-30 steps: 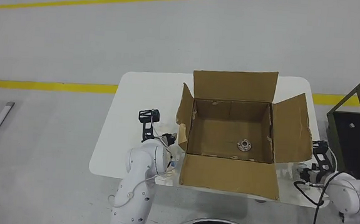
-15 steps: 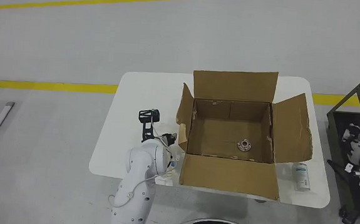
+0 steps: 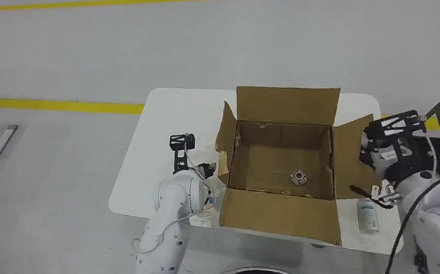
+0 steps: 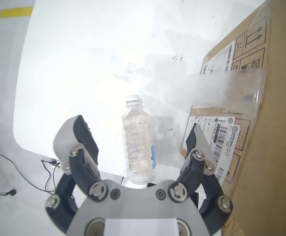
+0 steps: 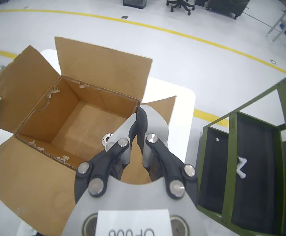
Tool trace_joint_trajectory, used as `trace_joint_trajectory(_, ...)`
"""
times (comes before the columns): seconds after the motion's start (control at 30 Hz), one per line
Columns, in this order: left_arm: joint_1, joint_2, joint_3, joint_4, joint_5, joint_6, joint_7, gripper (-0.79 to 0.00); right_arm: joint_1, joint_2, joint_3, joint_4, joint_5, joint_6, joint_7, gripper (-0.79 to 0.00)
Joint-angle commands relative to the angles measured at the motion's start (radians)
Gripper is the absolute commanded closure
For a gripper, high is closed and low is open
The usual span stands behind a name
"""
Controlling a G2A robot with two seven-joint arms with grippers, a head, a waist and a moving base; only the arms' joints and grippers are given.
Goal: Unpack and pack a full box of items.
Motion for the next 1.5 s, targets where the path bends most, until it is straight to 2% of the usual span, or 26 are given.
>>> trace_joint_trajectory(0.0, 0.000, 0.000, 0.000, 0.000, 0.000, 0.000, 0.000, -0.785, 0.062, -0.003, -0.092, 0.037, -0.038, -0.004, 0.035, 0.000)
trace_joint_trajectory(0.07, 0.000, 0.000, 0.000, 0.000, 0.000, 0.000, 0.000, -0.785, 0.126, -0.008, -0.189, 0.089, -0.084, -0.015, 0.082, -0.018)
trace_joint_trajectory(0.13, 0.000, 0.000, 0.000, 0.000, 0.000, 0.000, 0.000, -0.785, 0.191, -0.017, -0.284, 0.162, -0.113, -0.022, 0.132, -0.092)
trace_joint_trajectory(0.17, 0.000, 0.000, 0.000, 0.000, 0.000, 0.000, 0.000, -0.785, 0.226, -0.022, -0.321, 0.203, -0.122, -0.011, 0.141, -0.092)
trace_joint_trajectory(0.23, 0.000, 0.000, 0.000, 0.000, 0.000, 0.000, 0.000, -0.785, 0.293, -0.034, -0.398, 0.297, -0.142, 0.004, 0.192, -0.012)
trace_joint_trajectory(0.33, 0.000, 0.000, 0.000, 0.000, 0.000, 0.000, 0.000, -0.785, 0.377, -0.056, -0.496, 0.439, -0.144, 0.025, 0.234, -0.012)
trace_joint_trajectory(0.37, 0.000, 0.000, 0.000, 0.000, 0.000, 0.000, 0.000, -0.785, 0.402, -0.062, -0.525, 0.487, -0.158, 0.031, 0.250, -0.055)
trace_joint_trajectory(0.43, 0.000, 0.000, 0.000, 0.000, 0.000, 0.000, 0.000, -0.785, 0.445, -0.077, -0.572, 0.564, -0.146, 0.046, 0.275, -0.089)
trace_joint_trajectory(0.5, 0.000, 0.000, 0.000, 0.000, 0.000, 0.000, 0.000, -0.785, 0.483, -0.090, -0.610, 0.638, -0.152, 0.059, 0.300, -0.222)
trace_joint_trajectory(0.53, 0.000, 0.000, 0.000, 0.000, 0.000, 0.000, 0.000, -0.785, 0.499, -0.097, -0.628, 0.668, -0.139, 0.057, 0.317, -0.259)
trace_joint_trajectory(0.63, 0.000, 0.000, 0.000, 0.000, 0.000, 0.000, 0.000, -0.785, 0.544, -0.113, -0.659, 0.745, -0.141, 0.081, 0.345, -0.277)
trace_joint_trajectory(0.73, 0.000, 0.000, 0.000, 0.000, 0.000, 0.000, 0.000, -0.785, 0.579, -0.127, -0.687, 0.803, -0.145, 0.084, 0.381, -0.379)
trace_joint_trajectory(0.77, 0.000, 0.000, 0.000, 0.000, 0.000, 0.000, 0.000, -0.785, 0.588, -0.132, -0.692, 0.817, -0.141, 0.086, 0.389, -0.388)
trace_joint_trajectory(0.8, 0.000, 0.000, 0.000, 0.000, 0.000, 0.000, 0.000, -0.785, 0.595, -0.135, -0.696, 0.833, -0.137, 0.089, 0.397, -0.428)
trace_joint_trajectory(0.83, 0.000, 0.000, 0.000, 0.000, 0.000, 0.000, 0.000, -0.785, 0.603, -0.139, -0.702, 0.845, -0.137, 0.086, 0.407, -0.502)
trace_joint_trajectory(0.87, 0.000, 0.000, 0.000, 0.000, 0.000, 0.000, 0.000, -0.785, 0.609, -0.142, -0.706, 0.858, -0.137, 0.085, 0.415, -0.785)
trace_joint_trajectory(1.1, 0.000, 0.000, 0.000, 0.000, 0.000, 0.000, 0.000, -0.785, 0.633, -0.162, -0.731, 0.940, -0.126, 0.067, 0.405, -0.785)
trace_joint_trajectory(1.17, 0.000, 0.000, 0.000, 0.000, 0.000, 0.000, 0.000, -0.785, 0.636, -0.168, -0.737, 0.963, -0.126, 0.065, 0.390, -0.680)
trace_joint_trajectory(1.2, 0.000, 0.000, 0.000, 0.000, 0.000, 0.000, 0.000, -0.785, 0.636, -0.170, -0.740, 0.977, -0.126, 0.065, 0.381, -0.597)
trace_joint_trajectory(1.23, 0.000, 0.000, 0.000, 0.000, 0.000, 0.000, 0.000, -0.785, 0.637, -0.173, -0.744, 0.989, -0.127, 0.064, 0.375, -0.557)
trace_joint_trajectory(1.27, 0.000, 0.000, 0.000, 0.000, 0.000, 0.000, 0.000, -0.785, 0.639, -0.176, -0.747, 0.999, -0.126, 0.064, 0.368, -0.486)
trace_joint_trajectory(1.3, 0.000, 0.000, 0.000, 0.000, 0.000, 0.000, 0.000, -0.785, 0.641, -0.179, -0.749, 1.010, -0.124, 0.063, 0.364, -0.379)
trace_joint_trajectory(1.47, 0.000, 0.000, 0.000, 0.000, 0.000, 0.000, 0.000, -0.785, 0.648, -0.191, -0.755, 1.048, -0.115, 0.059, 0.346, -0.360)
